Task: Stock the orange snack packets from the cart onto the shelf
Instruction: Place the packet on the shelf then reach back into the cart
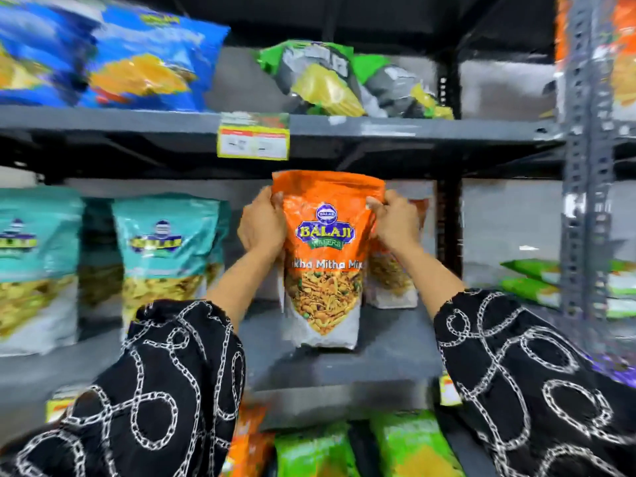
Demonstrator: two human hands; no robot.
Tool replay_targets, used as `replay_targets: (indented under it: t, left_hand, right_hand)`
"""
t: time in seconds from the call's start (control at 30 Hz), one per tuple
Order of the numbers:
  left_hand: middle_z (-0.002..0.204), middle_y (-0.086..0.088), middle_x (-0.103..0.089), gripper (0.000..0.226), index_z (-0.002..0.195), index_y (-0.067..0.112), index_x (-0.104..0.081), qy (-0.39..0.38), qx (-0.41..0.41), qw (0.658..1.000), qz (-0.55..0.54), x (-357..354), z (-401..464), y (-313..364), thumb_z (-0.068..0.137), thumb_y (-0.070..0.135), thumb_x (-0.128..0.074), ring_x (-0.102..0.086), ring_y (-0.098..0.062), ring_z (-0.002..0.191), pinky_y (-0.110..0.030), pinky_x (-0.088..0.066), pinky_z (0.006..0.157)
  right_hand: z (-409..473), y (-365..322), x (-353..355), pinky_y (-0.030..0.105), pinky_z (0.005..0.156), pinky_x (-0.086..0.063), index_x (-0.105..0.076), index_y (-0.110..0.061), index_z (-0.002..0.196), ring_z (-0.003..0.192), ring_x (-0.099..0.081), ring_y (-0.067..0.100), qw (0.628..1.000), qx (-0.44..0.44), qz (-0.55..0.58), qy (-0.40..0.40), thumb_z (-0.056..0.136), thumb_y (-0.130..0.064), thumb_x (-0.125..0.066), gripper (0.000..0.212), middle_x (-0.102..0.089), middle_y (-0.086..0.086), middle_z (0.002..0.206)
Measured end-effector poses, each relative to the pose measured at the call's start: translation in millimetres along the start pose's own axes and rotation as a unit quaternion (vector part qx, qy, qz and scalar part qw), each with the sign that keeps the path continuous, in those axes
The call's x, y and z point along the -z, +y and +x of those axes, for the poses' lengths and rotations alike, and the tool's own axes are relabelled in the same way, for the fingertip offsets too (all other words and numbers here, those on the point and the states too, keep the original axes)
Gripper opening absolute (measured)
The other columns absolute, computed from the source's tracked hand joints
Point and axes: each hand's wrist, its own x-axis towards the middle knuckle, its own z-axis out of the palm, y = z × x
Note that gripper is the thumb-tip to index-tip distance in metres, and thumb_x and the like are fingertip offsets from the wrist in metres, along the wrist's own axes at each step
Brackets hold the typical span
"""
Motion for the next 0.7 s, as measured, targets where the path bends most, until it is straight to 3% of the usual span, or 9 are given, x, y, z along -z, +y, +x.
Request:
replay_targets:
  t: [0.03,0.1,0.17,0.33,0.5,0.57,0.63,0.7]
  left_hand:
    - [0.106,-0.025,-0.066,0.027,0.102,0.014,-0.057,-0.003,0.011,1.0,0.02,6,8,-10,0.096,0.034,-0.039,-0.06,-0.044,0.099,-0.043,-0.045,0.071]
    - [0.109,-0.028,-0.064,0.025,0.104,0.011,-0.058,-0.014,0.014,0.999,0.045,11,21,-26,0.095,0.027,-0.04,-0.058,-0.046,0.101,-0.046,-0.048,0.076]
    - [0.111,-0.029,-0.064,0.026,0.106,0.011,-0.059,-0.025,0.017,0.997,0.066,12,31,-39,0.094,0.024,-0.04,-0.058,-0.047,0.102,-0.046,-0.048,0.078]
    - [0.109,-0.03,-0.064,0.025,0.105,0.01,-0.059,-0.037,0.028,0.994,0.103,5,37,-58,0.093,0.024,-0.042,-0.059,-0.047,0.099,-0.047,-0.049,0.079]
    - [0.108,-0.035,-0.061,0.024,0.112,-0.005,-0.047,-0.024,0.043,0.997,0.057,-7,23,-56,0.09,0.004,-0.043,-0.059,-0.05,0.098,-0.052,-0.048,0.078]
    - [0.126,-0.033,-0.05,0.049,0.132,-0.003,-0.028,-0.035,0.052,0.998,0.011,-13,12,-47,0.087,0.001,-0.047,-0.058,-0.049,0.101,-0.05,-0.047,0.08]
    - [0.149,-0.029,-0.021,0.075,0.145,0.001,-0.004,-0.054,0.047,0.997,-0.02,-20,-3,-35,0.085,0.001,-0.05,-0.051,-0.048,0.114,-0.048,-0.046,0.088]
    - [0.156,-0.027,0.005,0.088,0.146,0.002,0.01,-0.05,0.011,0.998,-0.03,-29,-26,-21,0.083,0.001,-0.052,-0.033,-0.045,0.133,-0.047,-0.043,0.1]
  right_hand:
    - [0,-7,-15,0.027,0.06,-0.035,-0.058,-0.012,0.079,0.074,-0.067,0.033,1.0,-0.008,-0.001,-0.007,0.091,-0.031,-0.056,0.022,-0.073,0.021,0.083]
    - [2,-14,-41,0.026,0.066,-0.047,-0.06,-0.01,0.083,0.074,-0.07,0.03,0.999,-0.034,-0.002,-0.035,0.091,-0.025,-0.057,0.017,-0.074,0.02,0.082]
    - [4,-16,-62,0.04,0.079,-0.057,-0.064,-0.01,0.091,0.083,-0.071,0.034,0.996,-0.064,-0.004,-0.064,0.091,-0.019,-0.056,0.012,-0.074,0.02,0.086]
    - [4,-10,-91,0.041,0.083,-0.055,-0.065,-0.008,0.101,0.093,-0.067,0.035,0.991,-0.105,-0.03,-0.074,0.092,-0.004,-0.045,0.022,-0.071,0.019,0.103]
    - [4,-6,-90,0.049,0.087,-0.055,-0.061,-0.006,0.109,0.096,-0.067,0.036,0.989,-0.1,-0.019,-0.107,0.092,-0.007,-0.048,0.022,-0.069,0.02,0.109]
    - [0,-6,-83,0.048,0.084,-0.057,-0.06,-0.007,0.111,0.09,-0.069,0.034,0.989,-0.077,-0.003,-0.123,0.092,-0.014,-0.054,0.022,-0.07,0.019,0.106]
    - [-7,-2,-71,0.044,0.082,-0.057,-0.058,-0.008,0.114,0.088,-0.069,0.033,0.994,-0.031,-0.012,-0.109,0.092,-0.026,-0.057,0.028,-0.071,0.017,0.103]
    - [-17,10,-55,0.043,0.089,-0.053,-0.052,-0.009,0.125,0.103,-0.064,0.035,0.996,0.011,-0.049,-0.078,0.092,-0.029,-0.056,0.039,-0.067,0.018,0.115]
